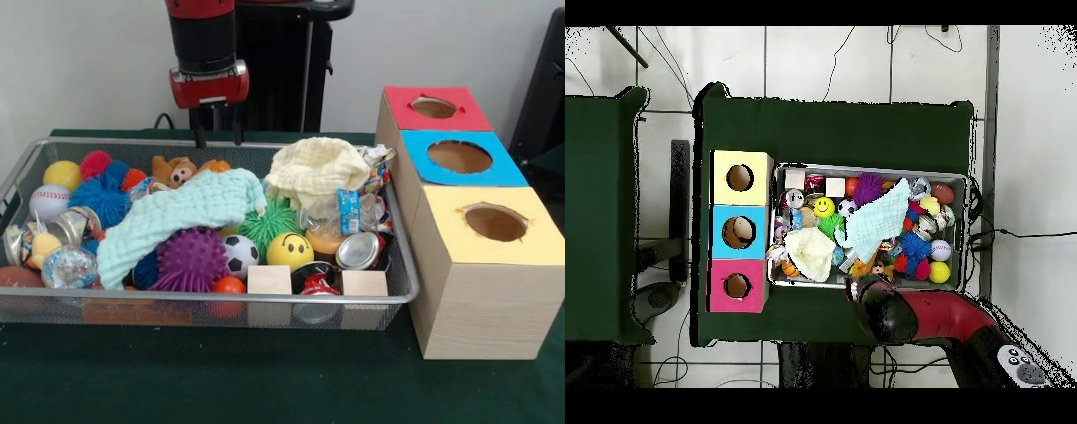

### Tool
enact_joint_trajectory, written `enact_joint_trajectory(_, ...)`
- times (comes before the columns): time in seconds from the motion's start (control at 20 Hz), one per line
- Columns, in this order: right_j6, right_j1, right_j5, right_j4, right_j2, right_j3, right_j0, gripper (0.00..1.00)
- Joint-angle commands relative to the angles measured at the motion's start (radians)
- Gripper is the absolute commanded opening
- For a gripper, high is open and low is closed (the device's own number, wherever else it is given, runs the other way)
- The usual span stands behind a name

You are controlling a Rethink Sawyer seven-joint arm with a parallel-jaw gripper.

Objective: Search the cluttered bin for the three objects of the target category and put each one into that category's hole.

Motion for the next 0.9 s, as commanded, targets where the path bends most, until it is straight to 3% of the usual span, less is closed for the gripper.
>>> enact_joint_trajectory(0.05, -0.025, 0.008, 0.090, -0.012, 0.049, -0.125, -0.028, 1.00)
enact_joint_trajectory(0.25, -0.029, 0.038, 0.079, -0.032, 0.041, -0.147, -0.028, 1.00)
enact_joint_trajectory(0.7, -0.010, 0.176, 0.006, -0.101, -0.004, -0.224, -0.017, 1.00)
enact_joint_trajectory(0.9, -0.008, 0.190, 0.012, -0.124, -0.022, -0.245, -0.010, 1.00)
